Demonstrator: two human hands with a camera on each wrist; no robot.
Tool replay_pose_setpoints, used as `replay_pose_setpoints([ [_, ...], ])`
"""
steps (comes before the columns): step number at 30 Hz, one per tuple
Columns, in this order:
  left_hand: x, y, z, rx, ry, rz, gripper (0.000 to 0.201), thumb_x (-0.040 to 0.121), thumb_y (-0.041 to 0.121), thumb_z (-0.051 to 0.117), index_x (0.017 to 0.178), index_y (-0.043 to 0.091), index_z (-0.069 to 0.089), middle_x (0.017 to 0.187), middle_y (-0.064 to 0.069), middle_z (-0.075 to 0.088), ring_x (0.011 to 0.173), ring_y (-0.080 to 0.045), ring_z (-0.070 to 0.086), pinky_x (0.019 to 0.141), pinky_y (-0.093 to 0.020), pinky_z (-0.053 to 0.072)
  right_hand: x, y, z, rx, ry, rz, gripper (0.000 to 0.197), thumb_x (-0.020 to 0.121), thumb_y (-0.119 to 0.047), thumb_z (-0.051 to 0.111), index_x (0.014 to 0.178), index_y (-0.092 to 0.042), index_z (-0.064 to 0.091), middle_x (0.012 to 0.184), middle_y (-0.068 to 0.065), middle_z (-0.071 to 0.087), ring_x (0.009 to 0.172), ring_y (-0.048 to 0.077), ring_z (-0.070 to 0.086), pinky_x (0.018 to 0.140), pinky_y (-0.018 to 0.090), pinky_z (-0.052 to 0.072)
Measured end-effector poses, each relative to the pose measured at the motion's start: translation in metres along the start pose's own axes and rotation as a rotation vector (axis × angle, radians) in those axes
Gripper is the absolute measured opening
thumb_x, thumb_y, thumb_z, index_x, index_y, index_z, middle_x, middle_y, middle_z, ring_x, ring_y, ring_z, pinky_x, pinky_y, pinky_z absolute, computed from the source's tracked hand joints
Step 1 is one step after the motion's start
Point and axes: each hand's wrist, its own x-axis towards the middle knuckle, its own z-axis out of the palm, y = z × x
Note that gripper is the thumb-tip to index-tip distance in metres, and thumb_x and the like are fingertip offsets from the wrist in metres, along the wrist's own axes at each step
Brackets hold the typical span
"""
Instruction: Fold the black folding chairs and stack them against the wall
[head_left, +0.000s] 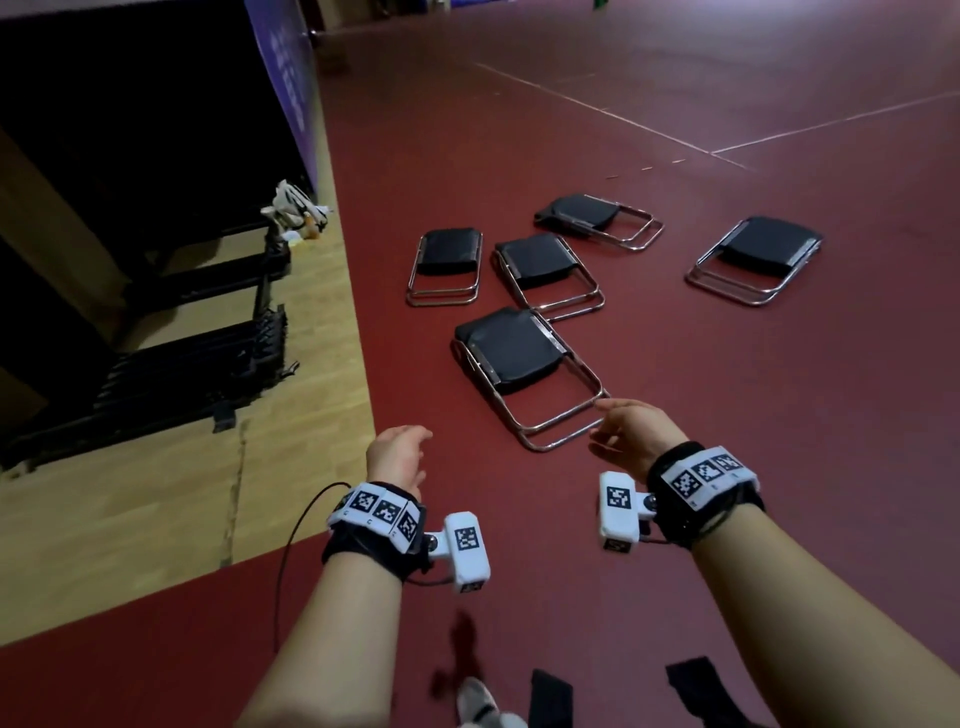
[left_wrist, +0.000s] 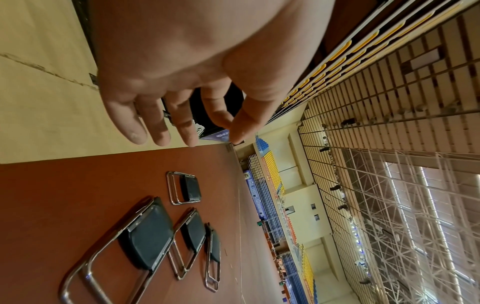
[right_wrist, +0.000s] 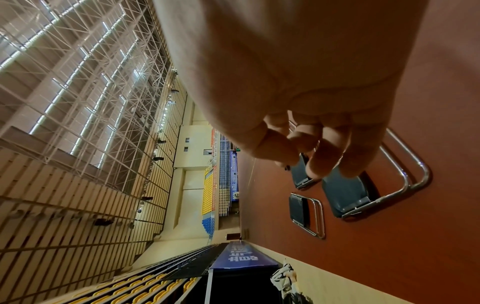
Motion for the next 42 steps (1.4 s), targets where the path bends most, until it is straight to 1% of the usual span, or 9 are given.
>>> replay_pose_setpoints([
  [6,0.123,0.088,0.003,0.013,-0.005,0.046,0.016,0.087,0.009,0.062,0.103,0.009,0.066,0.095,-0.005,0.062,0.094,-0.021,0.057,0.092,-0.044,0.048,0.084,-0.047,0.098,0.037,0.018,0.012,0.039,0.081,0.017,0.039,0.1,-0.007,0.064,0.077,0.013,0.053,0.067,0.022,0.057,0.082,0.044,0.054],
  [11,0.204,0.125,0.034,0.058,-0.1,0.037,0.015,0.088,0.009,0.062,0.102,0.01,0.066,0.092,-0.004,0.062,0.09,-0.018,0.057,0.087,-0.04,0.046,0.16,-0.072,0.143,0.087,0.084,0.037,0.039,0.08,0.017,0.038,0.093,-0.01,0.064,0.079,0.012,0.052,0.071,0.023,0.059,0.071,0.038,0.054],
  [15,0.283,0.152,0.066,0.096,-0.133,-0.01,0.011,0.087,0.008,0.061,0.096,0.012,0.065,0.087,-0.004,0.06,0.085,-0.019,0.056,0.084,-0.039,0.046,0.236,-0.089,0.179,0.1,0.08,0.077,0.045,0.078,0.017,0.038,0.106,-0.006,0.065,0.081,0.014,0.052,0.072,0.024,0.059,0.075,0.039,0.054],
  [18,0.351,0.187,0.095,0.123,-0.146,-0.008,0.011,0.086,0.009,0.061,0.095,0.014,0.064,0.085,-0.004,0.059,0.083,-0.019,0.055,0.082,-0.038,0.046,0.304,-0.115,0.21,0.137,0.08,0.085,0.046,0.079,0.017,0.036,0.106,-0.007,0.063,0.083,0.013,0.051,0.067,0.023,0.056,0.073,0.039,0.053],
  [23,0.454,0.264,0.138,0.176,-0.127,0.017,0.006,0.088,0.01,0.061,0.093,0.013,0.063,0.078,-0.002,0.058,0.082,-0.019,0.055,0.081,-0.039,0.045,0.409,-0.176,0.268,0.186,0.061,0.107,0.033,0.086,0.009,0.039,0.096,-0.012,0.063,0.079,0.011,0.047,0.063,0.022,0.053,0.064,0.035,0.05],
  [28,0.551,0.323,0.161,0.161,-0.121,0.017,0.006,0.088,0.014,0.063,0.093,0.017,0.065,0.085,0.0,0.061,0.087,-0.019,0.056,0.085,-0.041,0.046,0.502,-0.232,0.333,0.167,0.058,0.108,0.012,0.093,-0.003,0.051,0.087,-0.01,0.059,0.07,0.008,0.045,0.06,0.021,0.053,0.059,0.033,0.051],
  [33,0.66,0.36,0.172,0.161,-0.153,-0.016,0.007,0.09,0.013,0.062,0.096,0.016,0.064,0.088,-0.001,0.061,0.084,-0.019,0.056,0.089,-0.044,0.046,0.588,-0.245,0.398,0.197,0.047,0.203,0.022,0.095,-0.017,0.058,0.076,-0.01,0.05,0.068,0.005,0.048,0.063,0.019,0.054,0.062,0.032,0.049],
  [37,0.768,0.395,0.189,0.199,-0.241,-0.032,0.007,0.09,0.013,0.061,0.093,0.019,0.064,0.082,0.001,0.061,0.076,-0.017,0.055,0.088,-0.043,0.045,0.656,-0.255,0.452,0.248,0.116,0.182,0.018,0.096,-0.015,0.055,0.078,-0.011,0.051,0.066,0.004,0.049,0.061,0.02,0.051,0.063,0.032,0.046],
  [42,0.887,0.461,0.221,0.33,-0.353,0.0,0.007,0.092,0.014,0.061,0.09,0.02,0.064,0.084,0.0,0.061,0.077,-0.015,0.055,0.077,-0.036,0.043,0.723,-0.283,0.523,0.365,0.252,0.129,0.013,0.095,-0.016,0.055,0.083,-0.013,0.052,0.067,0.004,0.053,0.06,0.02,0.054,0.062,0.032,0.048],
])
